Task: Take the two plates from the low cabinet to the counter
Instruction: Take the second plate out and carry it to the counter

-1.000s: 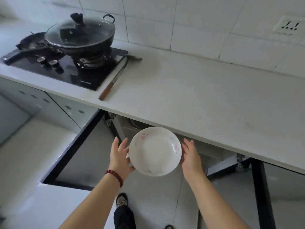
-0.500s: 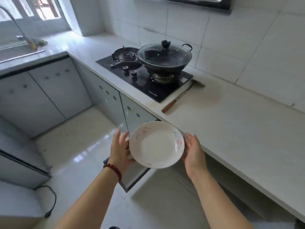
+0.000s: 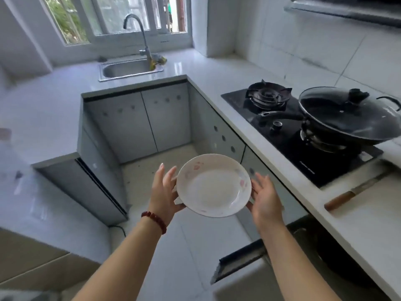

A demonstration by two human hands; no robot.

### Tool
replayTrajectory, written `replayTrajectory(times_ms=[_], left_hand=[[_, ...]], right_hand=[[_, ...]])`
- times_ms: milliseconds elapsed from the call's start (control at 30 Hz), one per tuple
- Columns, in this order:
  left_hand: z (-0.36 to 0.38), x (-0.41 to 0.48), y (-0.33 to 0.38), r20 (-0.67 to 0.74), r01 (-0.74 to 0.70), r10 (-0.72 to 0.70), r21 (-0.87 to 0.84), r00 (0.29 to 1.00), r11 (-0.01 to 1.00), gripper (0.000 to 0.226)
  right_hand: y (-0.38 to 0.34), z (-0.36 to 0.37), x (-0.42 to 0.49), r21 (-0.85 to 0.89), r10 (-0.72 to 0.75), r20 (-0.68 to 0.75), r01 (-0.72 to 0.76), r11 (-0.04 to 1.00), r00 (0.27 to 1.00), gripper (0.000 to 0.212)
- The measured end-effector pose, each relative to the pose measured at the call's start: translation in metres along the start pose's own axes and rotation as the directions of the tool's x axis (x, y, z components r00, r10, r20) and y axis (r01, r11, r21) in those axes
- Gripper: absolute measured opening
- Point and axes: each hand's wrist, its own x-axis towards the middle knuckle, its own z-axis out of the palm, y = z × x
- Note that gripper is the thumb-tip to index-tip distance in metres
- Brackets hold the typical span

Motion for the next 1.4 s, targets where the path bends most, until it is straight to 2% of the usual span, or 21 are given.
replayTrajectory(times_ms=[367, 600, 967, 1233, 1400], left_hand=[[-0.080, 0.105, 0.097, -0.183, -0.047, 0.030, -0.090, 0.983, 0.995, 0.087], [-0.106, 0.147, 0.154, -0.292, -0.098, 0.055, -0.135, 0.955, 0.986, 0.075], [-0.163, 0.231, 0.231, -0.313, -0.204, 0.135, -0.200, 0.940, 0.958, 0.070], [-0.222, 0.298, 0.310, -0.282, -0.255, 0.203, -0.163, 0.938, 0.953, 0.068], [-0.260, 0.320, 0.349, -0.321, -0.269, 0.202, -0.180, 0.925, 0.946, 0.068]], right_hand=[[0.002, 0.167, 0.124, -0.002, 0.102, 0.176, -0.104, 0.995, 0.979, 0.048], [-0.011, 0.246, 0.177, -0.020, 0.152, 0.279, -0.153, 0.988, 0.948, 0.047], [-0.018, 0.367, 0.253, -0.063, 0.139, 0.327, -0.125, 0.990, 0.935, 0.046], [-0.023, 0.480, 0.300, -0.068, 0.081, 0.331, -0.062, 0.996, 0.940, 0.042], [-0.022, 0.544, 0.318, -0.098, 0.092, 0.354, -0.061, 0.993, 0.931, 0.041]])
